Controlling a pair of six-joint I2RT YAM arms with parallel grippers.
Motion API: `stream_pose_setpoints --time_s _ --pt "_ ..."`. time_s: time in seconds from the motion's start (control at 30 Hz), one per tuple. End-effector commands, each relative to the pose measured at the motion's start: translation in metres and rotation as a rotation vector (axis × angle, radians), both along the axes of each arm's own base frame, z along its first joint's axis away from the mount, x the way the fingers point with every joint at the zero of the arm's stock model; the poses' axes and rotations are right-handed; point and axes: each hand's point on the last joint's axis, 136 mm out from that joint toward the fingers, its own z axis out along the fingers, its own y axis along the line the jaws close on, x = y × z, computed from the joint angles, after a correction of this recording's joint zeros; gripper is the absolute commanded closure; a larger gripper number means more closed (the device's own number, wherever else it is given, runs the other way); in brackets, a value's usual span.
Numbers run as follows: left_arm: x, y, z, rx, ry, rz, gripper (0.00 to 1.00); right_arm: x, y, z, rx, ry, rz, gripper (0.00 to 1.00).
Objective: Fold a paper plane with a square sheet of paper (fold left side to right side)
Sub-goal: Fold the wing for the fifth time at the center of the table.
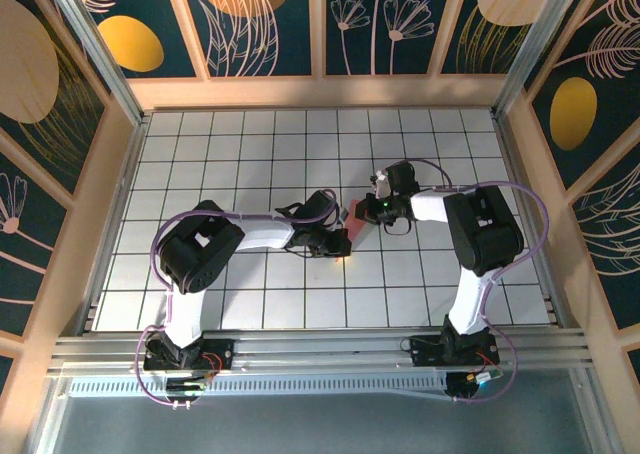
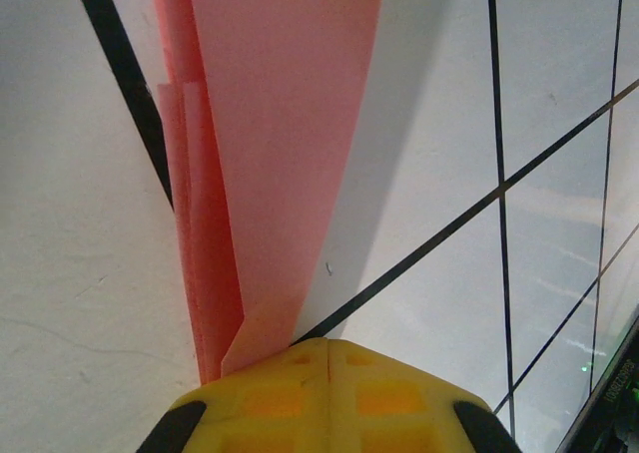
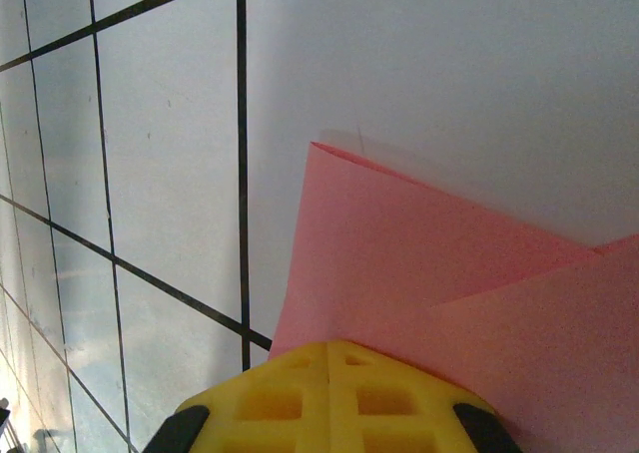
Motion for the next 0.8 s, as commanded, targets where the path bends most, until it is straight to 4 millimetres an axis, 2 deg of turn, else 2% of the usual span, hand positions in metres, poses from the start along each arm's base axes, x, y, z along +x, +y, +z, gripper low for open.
stream_pose_setpoints --time_s 0.0,0.27,0.47,0.53,0.77 --pt "-0.013 0.011 -0.01 0.021 0.059 0.008 0.99 -0.042 -0.039 -0.074 -0.246 0.196 -0.034 1.0" --pt "-0.022 0.015 -0.009 0.009 0.085 0.01 0.99 -0.042 -0.041 -0.074 -0.249 0.199 -0.035 1.0" --pt "-0.027 0.01 0.0 -0.043 0.104 0.002 0.99 -0.043 -0.041 -0.075 -0.25 0.203 -0.037 1.0" --pt "-0.034 0.017 -0.007 -0.028 0.123 0.006 0.99 -0.043 -0.041 -0.075 -0.25 0.203 -0.037 1.0" --pt "-0.038 0.017 -0.008 -0.034 0.132 0.003 0.99 -0.044 -0.041 -0.075 -0.252 0.206 -0.037 1.0"
